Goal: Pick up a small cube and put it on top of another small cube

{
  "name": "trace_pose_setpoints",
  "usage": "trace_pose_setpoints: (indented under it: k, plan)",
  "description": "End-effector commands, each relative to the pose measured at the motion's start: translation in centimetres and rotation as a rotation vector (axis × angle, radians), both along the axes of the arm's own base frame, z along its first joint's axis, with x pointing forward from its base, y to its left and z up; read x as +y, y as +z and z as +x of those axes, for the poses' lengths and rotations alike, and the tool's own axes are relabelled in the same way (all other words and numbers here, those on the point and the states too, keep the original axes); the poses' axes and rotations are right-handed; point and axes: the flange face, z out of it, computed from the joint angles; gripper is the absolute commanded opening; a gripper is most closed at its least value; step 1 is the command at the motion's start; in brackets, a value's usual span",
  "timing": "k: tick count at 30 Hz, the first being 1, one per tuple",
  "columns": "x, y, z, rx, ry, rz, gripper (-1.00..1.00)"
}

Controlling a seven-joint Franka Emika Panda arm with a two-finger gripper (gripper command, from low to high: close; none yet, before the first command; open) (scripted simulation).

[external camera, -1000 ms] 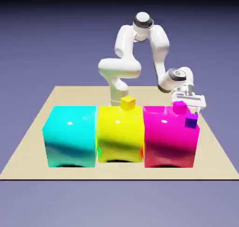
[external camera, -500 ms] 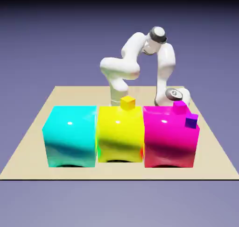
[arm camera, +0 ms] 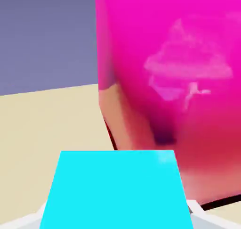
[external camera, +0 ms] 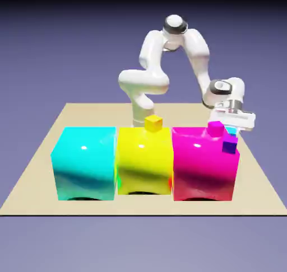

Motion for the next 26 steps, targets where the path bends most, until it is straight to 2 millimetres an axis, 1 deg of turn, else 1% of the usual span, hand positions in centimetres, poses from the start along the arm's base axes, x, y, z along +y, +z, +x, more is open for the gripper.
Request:
trace_pose_setpoints:
  k: [1,5,8,11,12,14,18,19,20,21,25,26]
  plan:
    - [0.0,1.3,0.7,0.005,-0.012,-0.002,-1.0]
    - [-0.3,6.7,3.3,0.034,-0.055,-0.007,-1.0]
    - [-1.1,10.7,5.2,0.065,-0.086,-0.007,-1.0]
    - [-4.7,14.4,7.5,-0.054,-0.271,-0.006,-1.0]
    - [-5.6,14.8,7.8,-0.097,-0.317,-0.005,-1.0]
    - [-5.7,14.8,7.8,-0.103,-0.322,-0.005,-1.0]
    - [-8.0,10.1,11.1,-0.104,-0.323,-0.005,-1.0]
    - [-8.1,10.0,11.2,-0.104,-0.323,-0.005,-1.0]
    - [-8.1,10.0,11.2,-0.104,-0.323,-0.005,1.0]
    - [-8.1,10.0,11.2,-0.104,-0.323,-0.005,1.0]
    - [-5.7,14.7,7.9,-0.103,-0.322,-0.005,1.0]
    - [-5.7,14.8,7.8,-0.103,-0.322,-0.005,1.0]
